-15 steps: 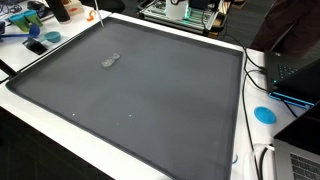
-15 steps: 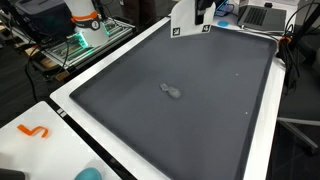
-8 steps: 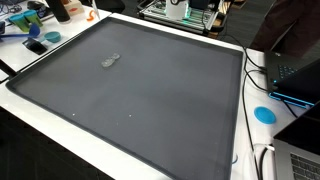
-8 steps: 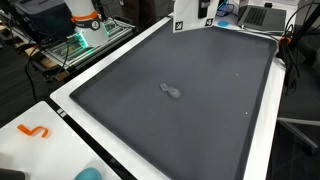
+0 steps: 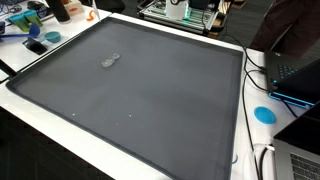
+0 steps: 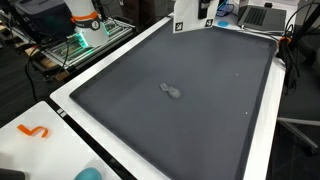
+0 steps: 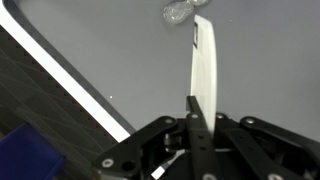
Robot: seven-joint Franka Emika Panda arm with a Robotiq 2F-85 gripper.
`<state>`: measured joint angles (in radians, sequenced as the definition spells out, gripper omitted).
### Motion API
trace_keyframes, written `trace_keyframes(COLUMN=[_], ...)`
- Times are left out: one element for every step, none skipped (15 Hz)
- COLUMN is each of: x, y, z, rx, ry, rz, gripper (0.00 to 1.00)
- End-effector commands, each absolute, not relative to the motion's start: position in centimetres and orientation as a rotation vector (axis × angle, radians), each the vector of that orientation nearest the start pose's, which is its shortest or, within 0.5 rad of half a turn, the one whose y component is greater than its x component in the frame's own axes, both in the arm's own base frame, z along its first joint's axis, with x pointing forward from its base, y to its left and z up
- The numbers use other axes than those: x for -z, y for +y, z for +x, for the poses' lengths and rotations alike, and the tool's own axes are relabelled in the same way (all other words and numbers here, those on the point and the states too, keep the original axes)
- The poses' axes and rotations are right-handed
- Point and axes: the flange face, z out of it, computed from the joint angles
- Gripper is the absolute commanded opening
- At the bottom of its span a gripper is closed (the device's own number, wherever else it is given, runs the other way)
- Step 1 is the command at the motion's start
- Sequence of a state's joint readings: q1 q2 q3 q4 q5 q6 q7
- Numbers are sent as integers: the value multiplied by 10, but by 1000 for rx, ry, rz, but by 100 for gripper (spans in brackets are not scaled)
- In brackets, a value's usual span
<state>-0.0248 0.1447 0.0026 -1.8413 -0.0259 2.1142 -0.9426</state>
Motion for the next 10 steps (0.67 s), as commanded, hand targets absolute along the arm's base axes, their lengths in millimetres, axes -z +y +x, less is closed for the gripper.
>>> trace_keyframes(x=[-429,-415,-401,-387,-372,-358,-343,-330,-317,-307], y=[-25,-28,-30,-32,-34,-36,-37,-40,-42,-44], z=[624,627,629,631,631,632,631,630,630,631], rx=[115,88,70,49,22,9,-8,-25,-32,-34], ry=[-1437,-1434,-1439,-1436,-1443,-1434,-1433,-1429,-1425,-1423], rz=[-2828,-2806,-2788,-2767,-2726,-2720,-2693,-2675,-2665,-2653], gripper=[1,1,1,1,1,1,1,1,1,1])
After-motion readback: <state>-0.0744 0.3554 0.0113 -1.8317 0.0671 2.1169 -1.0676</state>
